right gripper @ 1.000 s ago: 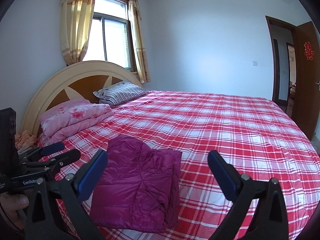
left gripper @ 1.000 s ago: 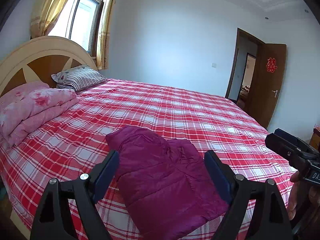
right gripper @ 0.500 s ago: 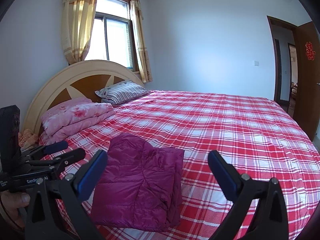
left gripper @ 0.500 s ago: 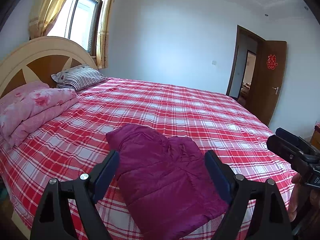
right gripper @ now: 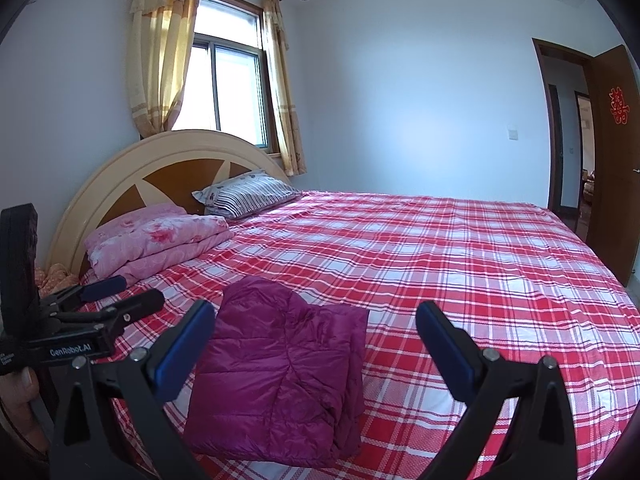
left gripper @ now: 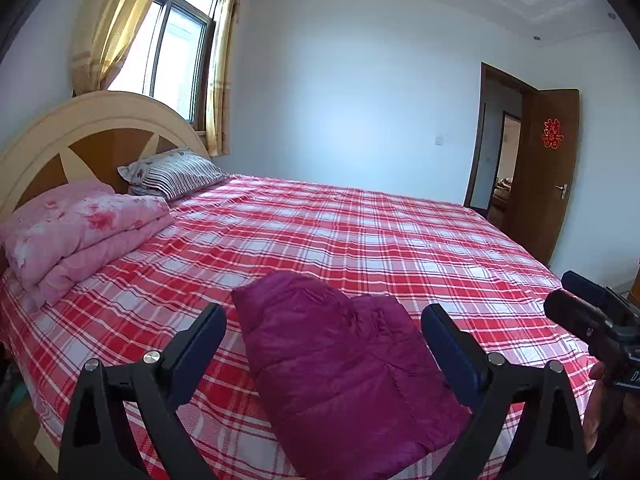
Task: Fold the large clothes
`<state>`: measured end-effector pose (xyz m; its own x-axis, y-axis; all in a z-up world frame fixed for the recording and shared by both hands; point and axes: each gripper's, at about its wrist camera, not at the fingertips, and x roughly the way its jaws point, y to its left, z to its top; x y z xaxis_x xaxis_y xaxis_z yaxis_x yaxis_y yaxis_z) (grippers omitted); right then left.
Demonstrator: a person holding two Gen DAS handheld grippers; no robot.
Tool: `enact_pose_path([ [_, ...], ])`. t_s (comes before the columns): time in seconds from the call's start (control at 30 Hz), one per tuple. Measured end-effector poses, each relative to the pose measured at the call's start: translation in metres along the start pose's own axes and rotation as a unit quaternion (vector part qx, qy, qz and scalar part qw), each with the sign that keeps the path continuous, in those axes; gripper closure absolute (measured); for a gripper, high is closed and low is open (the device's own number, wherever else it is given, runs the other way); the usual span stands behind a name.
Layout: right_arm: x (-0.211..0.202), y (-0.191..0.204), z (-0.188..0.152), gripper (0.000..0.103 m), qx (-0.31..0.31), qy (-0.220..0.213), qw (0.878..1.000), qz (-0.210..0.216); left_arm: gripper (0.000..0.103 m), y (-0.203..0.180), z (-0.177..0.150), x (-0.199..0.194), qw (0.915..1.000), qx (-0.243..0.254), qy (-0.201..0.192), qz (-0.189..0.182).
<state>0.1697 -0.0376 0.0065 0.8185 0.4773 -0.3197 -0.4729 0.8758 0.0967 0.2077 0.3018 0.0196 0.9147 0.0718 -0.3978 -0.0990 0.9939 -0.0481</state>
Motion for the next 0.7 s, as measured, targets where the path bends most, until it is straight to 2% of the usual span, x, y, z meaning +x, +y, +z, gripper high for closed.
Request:
enact_pose_path([
  [0.1, 0.001, 0.002, -0.001, 0.000, -0.004, 0.003, 1.000, 0.003, 0.001, 0.001, 0.004, -0.005, 0.9999, 0.001, -0.013, -0.001],
  [0.27, 0.003, 0.007, -0.003, 0.000, -0.010, 0.006, 1.000, 0.007, 0.001, 0.003, 0.006, -0.009, 0.9992, 0.013, -0.031, 0.021],
  [0.7, 0.007, 0.013, -0.008, 0.000, -0.020, 0.020, 1.000, 0.014, 0.001, 0.004, -0.001, -0.007, 0.9989, 0.015, -0.038, 0.021],
])
